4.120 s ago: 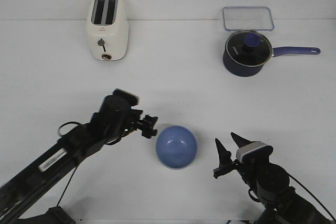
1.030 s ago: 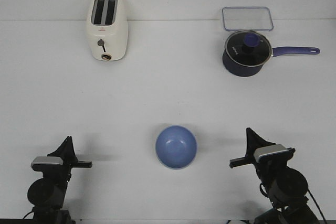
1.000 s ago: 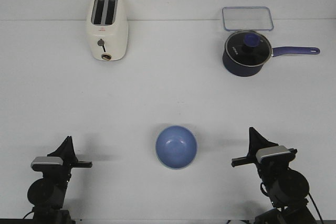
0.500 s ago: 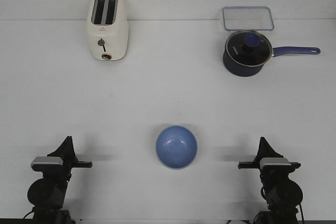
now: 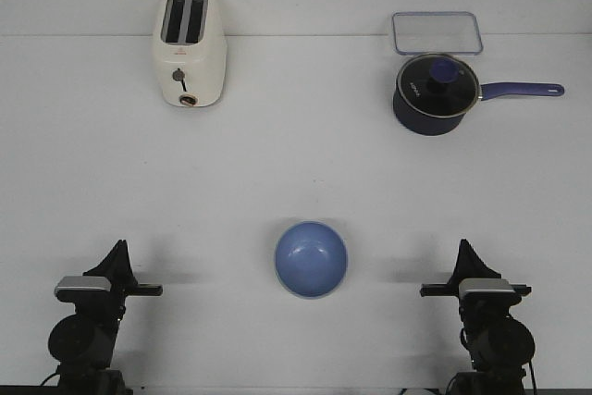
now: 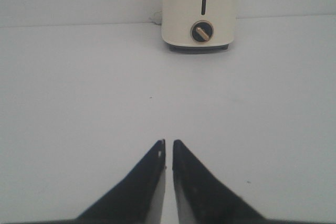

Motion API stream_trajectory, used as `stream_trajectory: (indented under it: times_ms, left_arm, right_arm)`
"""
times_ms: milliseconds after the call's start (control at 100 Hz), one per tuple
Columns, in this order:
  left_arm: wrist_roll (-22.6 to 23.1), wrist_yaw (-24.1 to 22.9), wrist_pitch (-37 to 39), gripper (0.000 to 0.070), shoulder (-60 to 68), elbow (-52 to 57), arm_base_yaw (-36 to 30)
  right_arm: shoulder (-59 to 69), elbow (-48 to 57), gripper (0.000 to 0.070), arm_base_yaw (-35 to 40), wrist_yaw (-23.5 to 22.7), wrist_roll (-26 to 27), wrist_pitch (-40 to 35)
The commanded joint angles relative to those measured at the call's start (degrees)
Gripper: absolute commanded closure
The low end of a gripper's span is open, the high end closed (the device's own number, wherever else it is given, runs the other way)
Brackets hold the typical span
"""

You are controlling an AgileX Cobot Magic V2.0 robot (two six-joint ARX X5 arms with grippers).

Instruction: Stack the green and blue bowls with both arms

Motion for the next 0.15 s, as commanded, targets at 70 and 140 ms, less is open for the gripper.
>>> stream_trajectory:
  times_ms: [70, 140]
  left_arm:
    - [-0.13, 0.28, 0.96, 0.0685, -0.09, -1.16, 0.09]
    - [-0.13, 0.28, 0.96, 0.0685, -0.09, -1.16, 0.09]
  right_arm:
    - [-0.11, -0.13, 0.069, 0.0, -0.04, -0.24, 0.76]
    - [-0.11, -0.13, 0.0689, 0.0, -0.04, -0.24, 0.76]
